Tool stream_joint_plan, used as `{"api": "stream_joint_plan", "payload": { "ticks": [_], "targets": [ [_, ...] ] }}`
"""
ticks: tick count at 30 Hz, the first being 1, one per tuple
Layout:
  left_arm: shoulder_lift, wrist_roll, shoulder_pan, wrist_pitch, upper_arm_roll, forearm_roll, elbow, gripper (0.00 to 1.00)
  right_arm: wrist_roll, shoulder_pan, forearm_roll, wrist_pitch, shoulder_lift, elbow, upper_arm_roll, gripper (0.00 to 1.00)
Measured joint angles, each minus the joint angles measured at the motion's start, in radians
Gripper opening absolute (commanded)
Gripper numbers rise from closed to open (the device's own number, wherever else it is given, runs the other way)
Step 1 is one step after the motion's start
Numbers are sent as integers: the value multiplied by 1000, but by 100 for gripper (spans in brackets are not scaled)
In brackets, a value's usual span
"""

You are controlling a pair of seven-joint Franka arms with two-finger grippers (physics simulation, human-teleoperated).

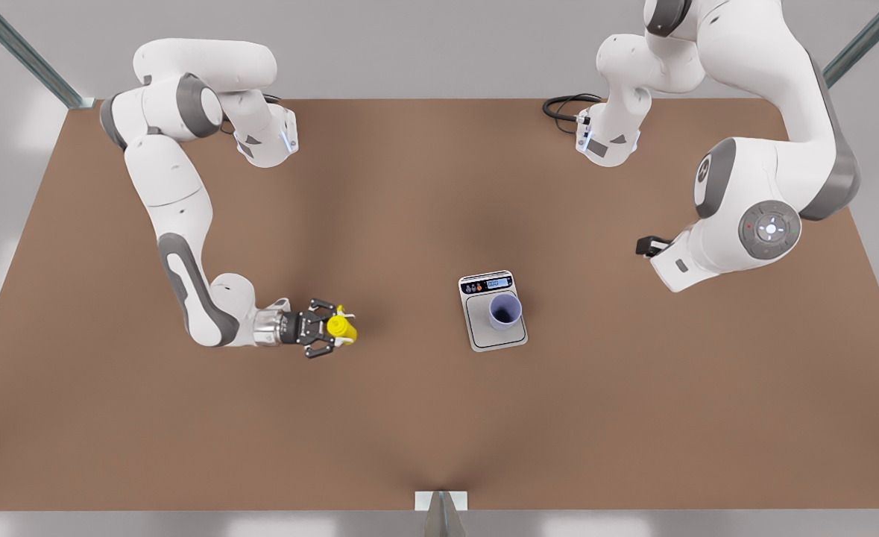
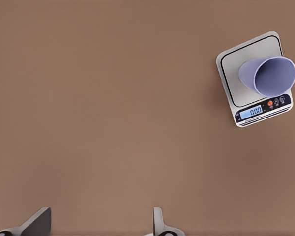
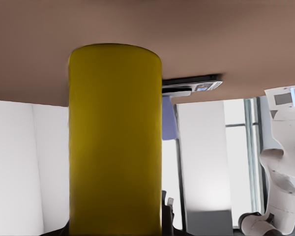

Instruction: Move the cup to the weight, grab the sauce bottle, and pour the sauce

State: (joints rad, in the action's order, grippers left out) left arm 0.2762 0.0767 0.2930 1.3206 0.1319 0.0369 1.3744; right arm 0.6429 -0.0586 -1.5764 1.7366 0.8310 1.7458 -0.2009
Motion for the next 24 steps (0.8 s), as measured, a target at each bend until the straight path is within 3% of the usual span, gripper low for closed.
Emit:
{"api": "stream_joint_plan", "payload": {
  "ticks": [4,6,7,8,9,24],
  "targets": [
    [0,0,0,2,0,0,-1,100,-22,5,11,1,17,0,10,56],
    [0,0,0,0,0,0,0,100,-33,5,13,3,26,0,11,63],
    [0,0,0,-4,0,0,0,100,-30,5,12,2,32,0,11,70],
    [0,0,0,-4,0,0,0,100,-22,5,14,6,35,-1,11,95],
    [0,0,-1,-4,0,0,0,100,-16,5,24,20,36,-3,11,100],
    [2,0,0,-1,0,0,0,100,-31,-5,55,24,34,6,11,100]
  ]
}}
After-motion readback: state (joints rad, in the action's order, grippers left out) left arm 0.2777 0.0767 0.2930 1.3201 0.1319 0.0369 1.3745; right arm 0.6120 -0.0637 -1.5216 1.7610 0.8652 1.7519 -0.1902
